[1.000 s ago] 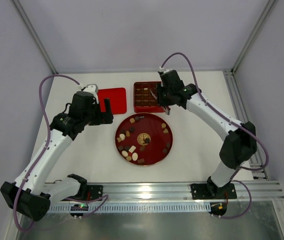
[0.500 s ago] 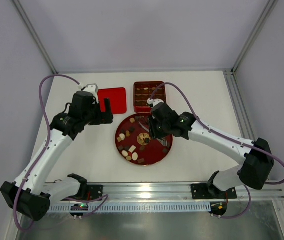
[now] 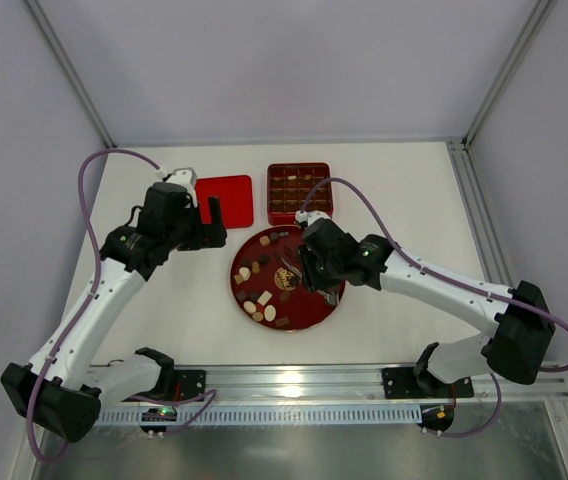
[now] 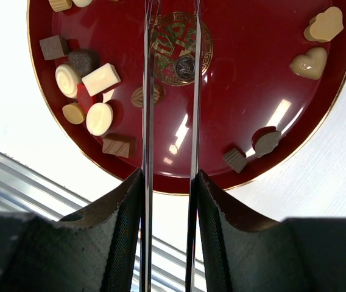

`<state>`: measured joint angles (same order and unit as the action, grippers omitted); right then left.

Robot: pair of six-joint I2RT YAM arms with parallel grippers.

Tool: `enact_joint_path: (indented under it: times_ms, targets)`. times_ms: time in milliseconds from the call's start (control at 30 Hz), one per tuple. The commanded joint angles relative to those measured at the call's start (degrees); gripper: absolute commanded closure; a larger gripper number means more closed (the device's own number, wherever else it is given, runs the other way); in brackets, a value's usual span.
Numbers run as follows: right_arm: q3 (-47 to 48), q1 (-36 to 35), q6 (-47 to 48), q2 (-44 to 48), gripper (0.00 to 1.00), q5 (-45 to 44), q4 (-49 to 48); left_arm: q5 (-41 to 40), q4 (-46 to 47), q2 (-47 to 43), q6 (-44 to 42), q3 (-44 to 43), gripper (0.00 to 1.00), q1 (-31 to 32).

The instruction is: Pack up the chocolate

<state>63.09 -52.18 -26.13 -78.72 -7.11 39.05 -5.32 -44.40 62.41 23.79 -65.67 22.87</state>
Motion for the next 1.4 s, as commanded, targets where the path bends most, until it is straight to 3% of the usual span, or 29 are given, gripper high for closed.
enact_joint_path:
  times_ms: [0,1367]
  targets:
    - [1.6,-0.5,-0.4,0.0,0.59,-0.6,-2.0,0.4,1.4,-0.4,0.1,-2.3,0.00,0.1]
    - [8.5,-1.7,3.5,-13.1,0.55,1.8,-5.6,-0.9,0.2,-1.2,-0.5,-2.0,0.00,0.1]
